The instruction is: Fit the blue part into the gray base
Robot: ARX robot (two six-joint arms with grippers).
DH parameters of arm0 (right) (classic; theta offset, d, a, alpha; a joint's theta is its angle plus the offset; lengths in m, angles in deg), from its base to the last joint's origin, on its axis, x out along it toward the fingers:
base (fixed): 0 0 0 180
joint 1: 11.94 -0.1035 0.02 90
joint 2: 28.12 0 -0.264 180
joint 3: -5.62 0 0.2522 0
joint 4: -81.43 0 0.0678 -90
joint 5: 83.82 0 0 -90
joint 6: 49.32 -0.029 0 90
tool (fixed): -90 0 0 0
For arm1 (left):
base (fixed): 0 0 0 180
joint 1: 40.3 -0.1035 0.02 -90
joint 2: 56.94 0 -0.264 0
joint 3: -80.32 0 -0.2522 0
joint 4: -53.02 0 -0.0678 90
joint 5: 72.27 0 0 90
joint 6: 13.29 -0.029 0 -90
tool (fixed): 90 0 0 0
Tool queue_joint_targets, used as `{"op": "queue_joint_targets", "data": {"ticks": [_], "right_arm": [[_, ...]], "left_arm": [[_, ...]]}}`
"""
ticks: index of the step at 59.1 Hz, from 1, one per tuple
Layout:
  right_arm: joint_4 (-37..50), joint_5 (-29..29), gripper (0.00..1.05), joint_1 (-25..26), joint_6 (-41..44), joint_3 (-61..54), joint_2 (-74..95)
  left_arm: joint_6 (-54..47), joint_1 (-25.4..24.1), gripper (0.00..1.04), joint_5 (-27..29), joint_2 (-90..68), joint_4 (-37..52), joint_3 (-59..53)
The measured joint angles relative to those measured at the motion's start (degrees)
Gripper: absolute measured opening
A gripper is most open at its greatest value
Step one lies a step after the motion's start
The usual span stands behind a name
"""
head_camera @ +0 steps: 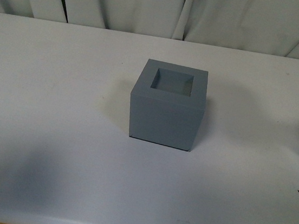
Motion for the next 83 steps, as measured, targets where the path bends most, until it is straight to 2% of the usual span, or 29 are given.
{"op": "queue_joint_targets", "data": {"ticks": [15, 20, 27, 31, 50, 62, 68, 75, 83], "right_arm": [[1.0, -0.6, 0.94, -0.1, -0.4, 0.2, 1.8], [1.2, -0.8, 0.82, -0.1, -0.4, 0.3, 2.1], [1.2, -0.9, 0.57, -0.1, -0.4, 0.9, 2.9], [1.2, -0.9, 0.48, -0.1, -0.3, 1.3, 3.1], [-0.6, 3.7, 0.47, -0.8, 3.8, 5.3, 1.1], [-3.4, 12.3, 0.47, -3.8, 15.1, 11.0, -1.6], [-3.8, 13.1, 0.47, -5.4, 19.0, 12.4, -2.1], [-4.1, 17.7, 0.47, -7.3, 23.5, 14.4, -2.3], [-6.1, 18.8, 0.47, -9.2, 29.3, 16.7, -2.2]], "left_arm": [[0.0, 0.0, 0.98, 0.0, 0.0, 0.0, 0.0], [0.0, 0.0, 0.98, 0.0, 0.0, 0.0, 0.0], [0.0, 0.0, 0.98, 0.0, 0.0, 0.0, 0.0], [0.0, 0.0, 0.98, 0.0, 0.0, 0.0, 0.0], [0.0, 0.0, 0.98, 0.0, 0.0, 0.0, 0.0], [0.0, 0.0, 0.98, 0.0, 0.0, 0.0, 0.0], [0.0, 0.0, 0.98, 0.0, 0.0, 0.0, 0.0], [0.0, 0.0, 0.98, 0.0, 0.0, 0.0, 0.0], [0.0, 0.0, 0.98, 0.0, 0.0, 0.0, 0.0]]}}
